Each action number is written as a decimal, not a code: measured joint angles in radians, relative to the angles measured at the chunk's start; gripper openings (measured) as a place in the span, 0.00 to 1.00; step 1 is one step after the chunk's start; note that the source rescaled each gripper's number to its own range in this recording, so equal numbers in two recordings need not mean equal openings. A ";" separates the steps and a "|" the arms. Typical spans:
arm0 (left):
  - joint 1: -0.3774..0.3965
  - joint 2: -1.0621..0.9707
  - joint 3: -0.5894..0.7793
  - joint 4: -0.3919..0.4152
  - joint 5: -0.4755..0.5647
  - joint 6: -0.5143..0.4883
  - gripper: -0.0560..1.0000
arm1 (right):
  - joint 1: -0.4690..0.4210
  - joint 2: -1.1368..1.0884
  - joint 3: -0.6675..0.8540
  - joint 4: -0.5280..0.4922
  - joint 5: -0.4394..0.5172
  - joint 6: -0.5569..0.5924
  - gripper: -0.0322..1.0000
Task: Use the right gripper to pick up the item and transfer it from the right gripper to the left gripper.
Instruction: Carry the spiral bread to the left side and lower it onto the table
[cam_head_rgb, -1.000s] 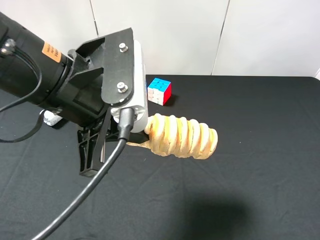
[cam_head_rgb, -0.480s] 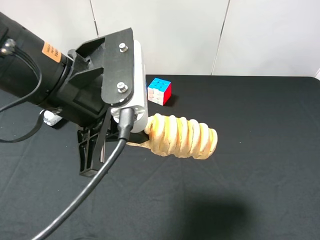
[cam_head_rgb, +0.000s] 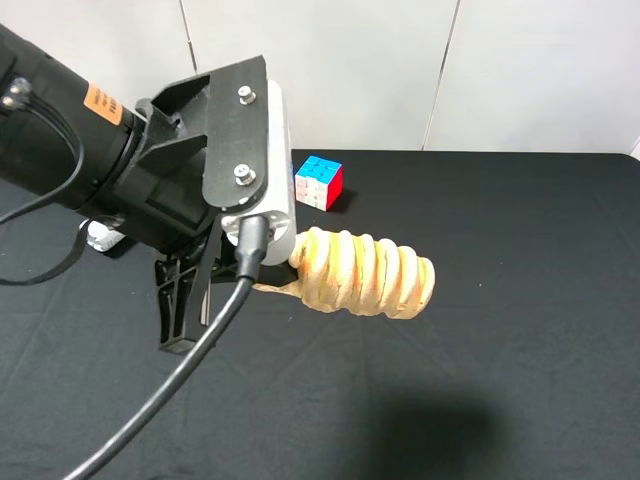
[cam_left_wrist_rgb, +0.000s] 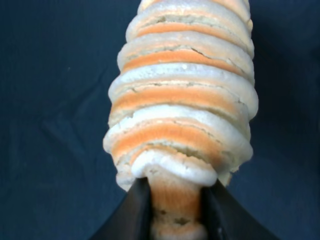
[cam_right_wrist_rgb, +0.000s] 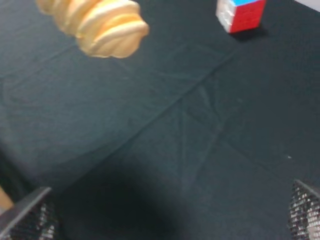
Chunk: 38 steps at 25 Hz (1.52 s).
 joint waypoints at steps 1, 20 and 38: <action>0.000 0.000 0.000 0.000 -0.001 0.000 0.07 | -0.029 0.000 0.000 0.001 0.000 0.000 1.00; 0.031 0.000 -0.035 0.065 -0.026 -0.419 0.07 | -0.372 -0.074 0.000 0.006 -0.003 0.007 1.00; 0.260 0.019 -0.083 0.710 0.119 -1.278 0.07 | -0.372 -0.076 0.000 0.006 -0.003 0.007 1.00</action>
